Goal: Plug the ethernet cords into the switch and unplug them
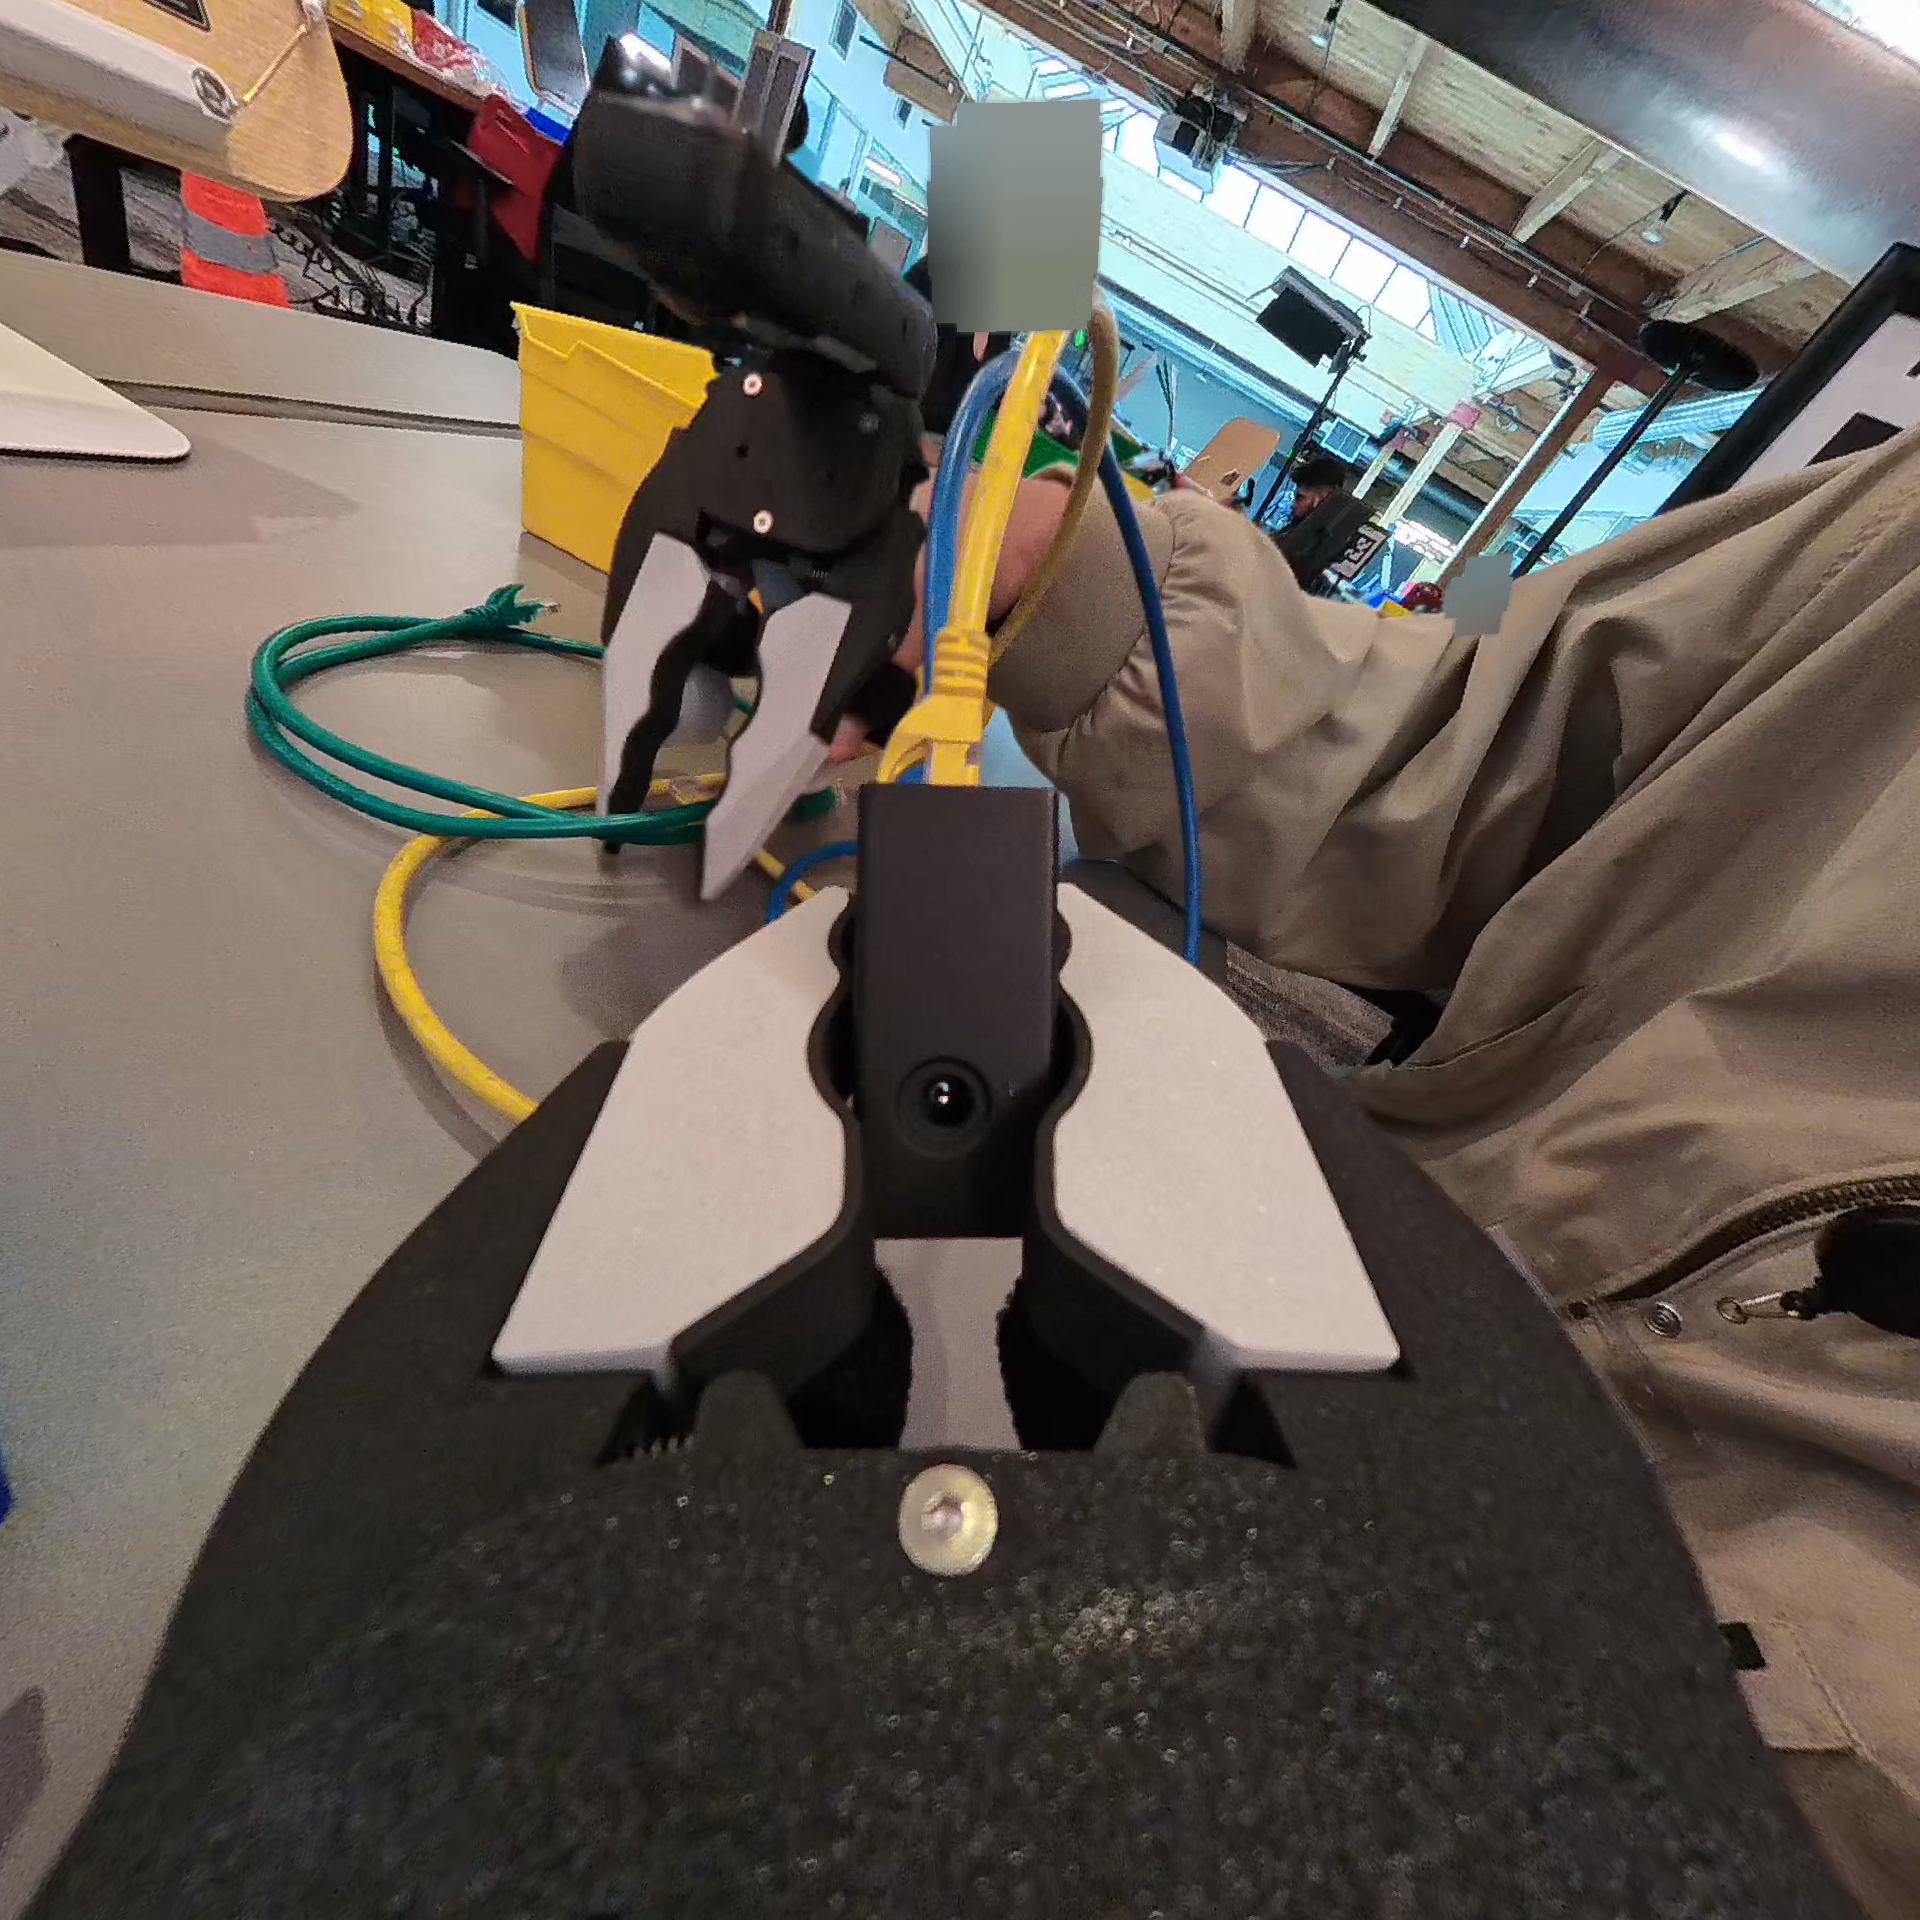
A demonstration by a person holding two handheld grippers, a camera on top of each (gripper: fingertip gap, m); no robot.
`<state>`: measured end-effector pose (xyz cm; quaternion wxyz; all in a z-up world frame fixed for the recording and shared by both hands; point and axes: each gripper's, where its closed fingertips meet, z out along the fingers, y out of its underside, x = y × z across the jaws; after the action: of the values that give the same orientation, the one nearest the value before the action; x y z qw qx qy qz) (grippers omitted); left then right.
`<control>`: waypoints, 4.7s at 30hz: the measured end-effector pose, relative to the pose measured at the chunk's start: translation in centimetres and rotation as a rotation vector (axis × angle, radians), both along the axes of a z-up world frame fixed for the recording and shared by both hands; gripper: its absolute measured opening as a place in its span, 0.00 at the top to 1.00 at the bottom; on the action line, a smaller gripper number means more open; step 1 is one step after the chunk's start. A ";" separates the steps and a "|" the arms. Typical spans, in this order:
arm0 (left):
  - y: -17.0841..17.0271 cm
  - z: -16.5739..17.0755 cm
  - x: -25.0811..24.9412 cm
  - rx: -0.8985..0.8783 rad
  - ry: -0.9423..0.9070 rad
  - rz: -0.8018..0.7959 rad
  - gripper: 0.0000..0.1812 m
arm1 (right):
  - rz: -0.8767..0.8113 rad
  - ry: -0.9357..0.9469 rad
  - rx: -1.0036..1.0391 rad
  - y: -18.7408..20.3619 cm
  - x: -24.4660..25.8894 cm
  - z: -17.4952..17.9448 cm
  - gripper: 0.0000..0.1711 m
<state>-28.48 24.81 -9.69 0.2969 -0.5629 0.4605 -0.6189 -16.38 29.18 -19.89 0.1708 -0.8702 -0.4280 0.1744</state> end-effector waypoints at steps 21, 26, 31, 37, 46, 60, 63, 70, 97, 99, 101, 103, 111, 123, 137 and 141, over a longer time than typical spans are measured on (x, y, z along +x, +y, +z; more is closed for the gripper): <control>0.1 -0.2 0.0 -0.013 0.005 0.005 0.83 | -0.394 0.786 0.367 3.8 7.0 19.4 0.97; 0.3 -0.3 0.0 -0.021 0.005 0.007 0.83 | -0.326 0.337 0.532 0.2 10.3 22.5 0.97; 0.1 -0.1 0.1 -0.035 -0.003 -0.006 0.83 | -0.309 -0.057 0.515 -6.2 16.1 24.0 0.97; 0.0 -0.3 0.3 -0.055 -0.003 -0.018 0.83 | -0.432 -0.412 0.361 -14.3 24.1 22.7 0.98; -0.1 -0.3 0.9 -0.046 0.003 -0.021 0.83 | -0.403 -0.459 0.108 -17.0 25.3 15.4 0.97; -0.4 -0.3 1.0 -0.018 0.016 -0.016 0.84 | -0.527 -0.187 -0.055 -14.8 24.5 5.4 0.81; -0.2 0.1 1.3 -0.027 -0.011 0.003 0.83 | -0.628 -0.115 0.132 -14.3 24.6 9.0 0.75; -0.7 3.2 2.9 -0.130 -0.195 0.028 0.83 | -0.500 0.911 0.739 -13.7 8.9 25.4 0.77; -4.2 4.6 5.0 -0.080 -0.299 -0.014 0.83 | -0.266 1.329 0.396 -7.5 -7.0 15.3 0.92; -4.3 4.6 5.0 -0.090 -0.300 -0.017 0.83 | -0.256 1.312 0.408 -7.5 -7.0 15.3 0.93; -4.4 4.6 5.0 -0.117 -0.303 -0.032 0.84 | -0.237 1.285 0.431 -7.6 -6.9 15.3 0.93; -4.8 4.3 4.9 -0.131 -0.281 -0.063 0.83 | -0.204 1.246 0.441 -7.8 -7.0 15.2 0.93; -5.6 2.4 5.1 -0.047 -0.115 -0.120 0.83 | -0.171 1.230 0.439 -8.3 -6.9 14.7 0.95; -3.2 2.9 4.4 -0.023 -0.150 0.001 0.83 | -0.303 1.049 0.456 -6.8 -3.8 14.8 0.94; -3.9 4.7 3.6 -0.051 -0.261 -0.046 0.84 | -0.629 0.751 0.100 -5.9 -2.4 8.9 0.78; -2.0 5.4 2.6 -0.103 -0.313 0.012 0.84 | -0.547 0.736 -0.019 -9.3 -4.0 8.7 0.72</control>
<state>-25.86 22.81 -4.26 0.3394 -0.4771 0.3727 -0.7199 -20.41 19.87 -11.16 0.3434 -0.8328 -0.0919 0.4243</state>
